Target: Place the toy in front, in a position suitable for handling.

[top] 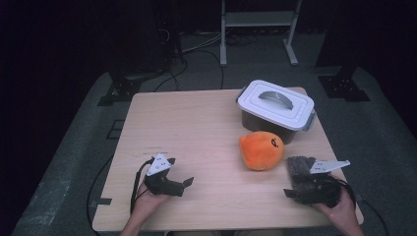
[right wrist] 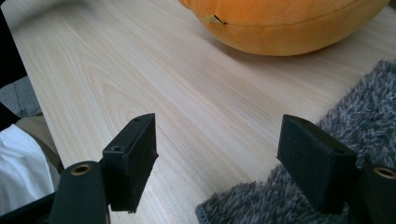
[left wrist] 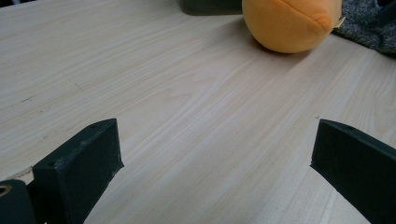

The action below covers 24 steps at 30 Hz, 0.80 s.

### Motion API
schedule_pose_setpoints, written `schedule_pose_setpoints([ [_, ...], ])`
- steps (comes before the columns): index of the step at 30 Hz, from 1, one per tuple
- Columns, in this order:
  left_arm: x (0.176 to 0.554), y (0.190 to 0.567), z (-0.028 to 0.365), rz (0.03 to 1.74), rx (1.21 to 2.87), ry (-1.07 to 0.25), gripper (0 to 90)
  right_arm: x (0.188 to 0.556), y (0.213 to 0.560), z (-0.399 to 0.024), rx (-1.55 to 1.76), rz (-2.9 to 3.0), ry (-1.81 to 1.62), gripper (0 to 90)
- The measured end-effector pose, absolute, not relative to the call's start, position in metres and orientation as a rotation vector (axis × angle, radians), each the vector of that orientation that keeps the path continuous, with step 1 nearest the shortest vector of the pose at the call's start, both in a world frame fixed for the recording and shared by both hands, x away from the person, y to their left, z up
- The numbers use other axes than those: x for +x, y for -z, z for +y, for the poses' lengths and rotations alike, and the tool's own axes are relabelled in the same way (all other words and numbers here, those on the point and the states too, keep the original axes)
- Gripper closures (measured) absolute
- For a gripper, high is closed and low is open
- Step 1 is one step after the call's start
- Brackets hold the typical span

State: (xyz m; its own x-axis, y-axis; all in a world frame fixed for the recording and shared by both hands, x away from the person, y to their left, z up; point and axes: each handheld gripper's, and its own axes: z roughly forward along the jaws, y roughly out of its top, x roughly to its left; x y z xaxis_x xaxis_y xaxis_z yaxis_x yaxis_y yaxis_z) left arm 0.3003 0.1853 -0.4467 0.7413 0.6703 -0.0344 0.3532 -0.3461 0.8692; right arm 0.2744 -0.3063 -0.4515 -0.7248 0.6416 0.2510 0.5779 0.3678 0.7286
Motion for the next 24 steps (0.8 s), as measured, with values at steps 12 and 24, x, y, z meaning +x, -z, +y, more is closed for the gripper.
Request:
schedule_pose_setpoints([
  [12, 0.299, 0.449, 0.179, 0.753, 1.983, -0.394, 1.0, 0.275, 0.452, -0.308, 1.134, 2.536, -1.324, 27.2],
  [24, 0.294, 0.448, 0.169, 0.693, 1.979, -0.364, 1.0, 0.276, 0.451, -0.304, 1.123, 2.547, -1.311, 27.1],
])
